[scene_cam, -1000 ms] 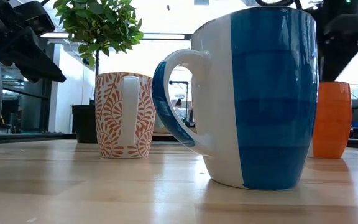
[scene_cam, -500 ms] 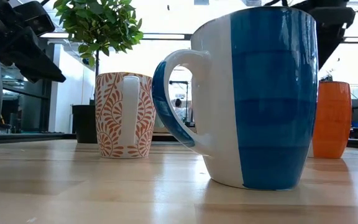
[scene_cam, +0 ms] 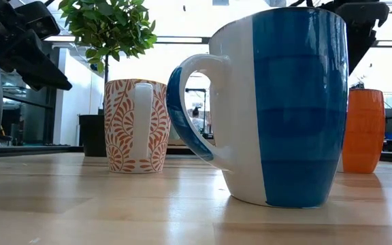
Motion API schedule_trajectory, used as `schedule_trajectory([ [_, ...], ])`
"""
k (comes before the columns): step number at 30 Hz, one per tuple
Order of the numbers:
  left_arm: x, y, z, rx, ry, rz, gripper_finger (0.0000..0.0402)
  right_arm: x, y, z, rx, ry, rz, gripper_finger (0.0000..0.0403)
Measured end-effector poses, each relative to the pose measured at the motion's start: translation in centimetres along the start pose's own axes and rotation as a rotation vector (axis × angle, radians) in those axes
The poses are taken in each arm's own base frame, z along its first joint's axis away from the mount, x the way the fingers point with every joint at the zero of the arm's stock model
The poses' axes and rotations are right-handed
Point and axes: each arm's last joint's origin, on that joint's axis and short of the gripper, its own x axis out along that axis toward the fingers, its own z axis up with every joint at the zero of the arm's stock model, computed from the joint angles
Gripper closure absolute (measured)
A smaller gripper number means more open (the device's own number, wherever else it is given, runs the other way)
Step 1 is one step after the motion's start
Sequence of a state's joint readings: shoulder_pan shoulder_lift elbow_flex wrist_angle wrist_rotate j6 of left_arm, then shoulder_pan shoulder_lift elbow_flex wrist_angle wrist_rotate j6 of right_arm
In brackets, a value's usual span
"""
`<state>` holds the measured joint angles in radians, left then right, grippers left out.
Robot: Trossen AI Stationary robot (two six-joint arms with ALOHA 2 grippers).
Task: Place coffee mugs
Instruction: Put the orange mug on the shelf
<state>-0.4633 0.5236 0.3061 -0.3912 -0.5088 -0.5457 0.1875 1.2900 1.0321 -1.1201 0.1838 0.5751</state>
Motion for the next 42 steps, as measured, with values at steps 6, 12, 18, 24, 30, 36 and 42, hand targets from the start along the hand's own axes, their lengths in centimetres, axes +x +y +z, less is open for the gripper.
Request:
schedule_trajectory([
  [6, 0.0, 0.0, 0.0, 0.000, 0.000, 0.000, 0.0291, 0.3, 0.2, 0.1, -0.010, 0.005, -0.001, 0.0237],
  [12, 0.0, 0.0, 0.0, 0.000, 0.000, 0.000, 0.0291, 2.1, 1.0, 0.8, -0.070, 0.044, -0.039, 0.0237],
  [18, 0.0, 0.0, 0.0, 0.000, 0.001, 0.000, 0.0291, 4.3, 1.6, 1.6, -0.119, 0.093, -0.091, 0.0237],
  [24, 0.0, 0.0, 0.0, 0.001, 0.001, 0.001, 0.0291, 6.7, 2.7, 2.4, -0.193, 0.128, -0.075, 0.0239],
  [30, 0.0, 0.0, 0.0, 0.010, 0.000, 0.001, 0.0291, 7.9, 3.0, 2.6, -0.207, 0.144, -0.106, 0.0291],
  [36, 0.0, 0.0, 0.0, 0.059, 0.000, 0.001, 0.0291, 7.3, 2.7, 2.8, -0.173, 0.098, -0.139, 0.0391],
  [42, 0.0, 0.0, 0.0, 0.058, -0.002, 0.001, 0.0291, 5.6, 1.4, 4.0, -0.143, -0.004, -0.195, 0.0399],
])
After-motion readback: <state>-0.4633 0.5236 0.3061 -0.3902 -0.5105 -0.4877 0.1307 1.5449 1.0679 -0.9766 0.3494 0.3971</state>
